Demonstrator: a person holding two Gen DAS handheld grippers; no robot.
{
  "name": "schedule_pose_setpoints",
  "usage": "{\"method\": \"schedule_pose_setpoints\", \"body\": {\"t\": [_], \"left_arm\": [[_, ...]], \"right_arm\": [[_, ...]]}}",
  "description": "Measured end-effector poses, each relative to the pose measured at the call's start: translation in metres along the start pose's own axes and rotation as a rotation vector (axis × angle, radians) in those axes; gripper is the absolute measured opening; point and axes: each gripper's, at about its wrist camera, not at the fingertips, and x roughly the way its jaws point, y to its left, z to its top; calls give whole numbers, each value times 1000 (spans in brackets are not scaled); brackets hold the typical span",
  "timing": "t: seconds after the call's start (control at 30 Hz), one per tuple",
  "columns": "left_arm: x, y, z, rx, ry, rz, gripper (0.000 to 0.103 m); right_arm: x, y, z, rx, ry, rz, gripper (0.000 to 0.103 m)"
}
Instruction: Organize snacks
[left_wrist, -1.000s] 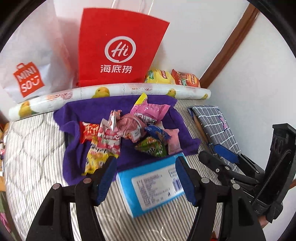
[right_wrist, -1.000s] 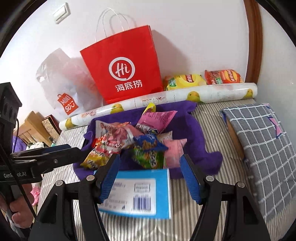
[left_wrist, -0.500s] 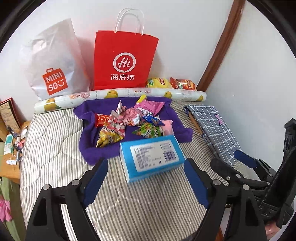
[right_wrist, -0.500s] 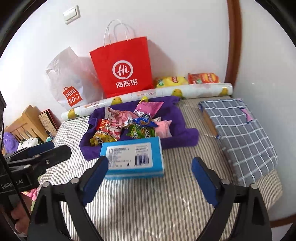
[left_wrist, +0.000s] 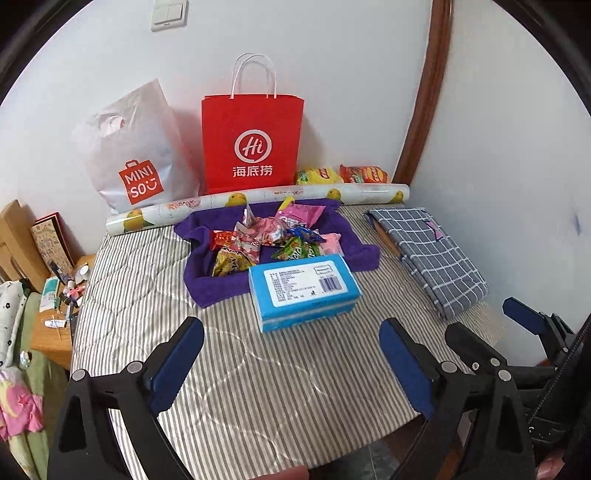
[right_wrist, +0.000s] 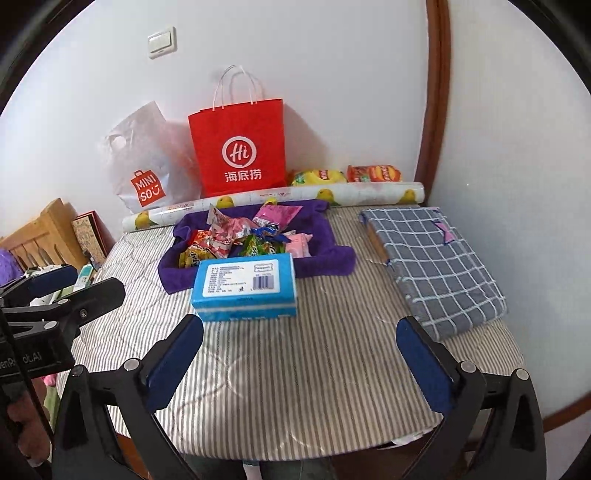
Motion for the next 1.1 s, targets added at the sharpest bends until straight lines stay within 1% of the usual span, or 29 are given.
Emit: {"method": "schedule_pose_setpoints", "body": {"t": [0.33, 0.5, 0.87, 1.1], "left_arm": [[-20, -10, -13, -1, -25, 20, 96], [-24, -12, -15, 2, -31, 15, 96], [-28, -13, -16, 0, -43, 35, 96], [-30, -13, -17, -1, -46, 34, 96]], "right_arm": [[-30, -13, -12, 11, -36, -13, 103], [-35, -14, -14, 5, -41, -21, 103], [-42, -13, -15, 8, -58, -20, 103], [-44, -12, -16, 12, -62, -17, 103]]}}
